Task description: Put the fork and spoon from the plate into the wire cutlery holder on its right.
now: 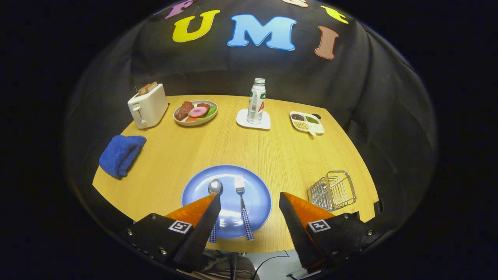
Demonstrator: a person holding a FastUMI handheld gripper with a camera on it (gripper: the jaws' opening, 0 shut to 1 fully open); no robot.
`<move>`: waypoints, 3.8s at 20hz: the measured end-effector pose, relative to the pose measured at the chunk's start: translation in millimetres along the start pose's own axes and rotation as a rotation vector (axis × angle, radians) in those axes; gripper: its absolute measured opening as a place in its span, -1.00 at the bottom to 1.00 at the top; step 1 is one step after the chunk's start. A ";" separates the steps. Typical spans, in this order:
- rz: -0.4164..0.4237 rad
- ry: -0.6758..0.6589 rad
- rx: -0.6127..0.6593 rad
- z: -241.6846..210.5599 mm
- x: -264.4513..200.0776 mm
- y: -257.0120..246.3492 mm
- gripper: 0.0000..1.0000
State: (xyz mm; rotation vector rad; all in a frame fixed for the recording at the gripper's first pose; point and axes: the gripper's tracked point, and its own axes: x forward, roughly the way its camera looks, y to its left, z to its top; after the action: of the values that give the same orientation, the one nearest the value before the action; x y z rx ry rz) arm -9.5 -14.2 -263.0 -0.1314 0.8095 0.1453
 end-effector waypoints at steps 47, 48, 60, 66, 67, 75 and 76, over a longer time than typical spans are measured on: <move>0.158 0.595 -0.233 -47.6 -7.0 -65.6 -0.98; 0.152 0.607 -0.249 -49.1 -14.5 -74.9 -0.98; 0.061 0.678 -0.320 -43.4 -64.5 -164.1 -0.98; 0.048 0.748 -0.292 -46.9 -76.8 -196.7 -0.98; 0.043 0.753 -0.283 -46.2 -77.0 -200.6 -0.98; 0.038 0.786 -0.247 -44.0 -74.5 -219.0 -0.98; 0.028 0.788 -0.255 -42.2 -74.2 -223.2 -0.98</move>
State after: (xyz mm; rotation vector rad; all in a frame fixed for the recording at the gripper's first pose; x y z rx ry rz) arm -50.0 -246.4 -224.1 -0.4340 1.5778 0.2278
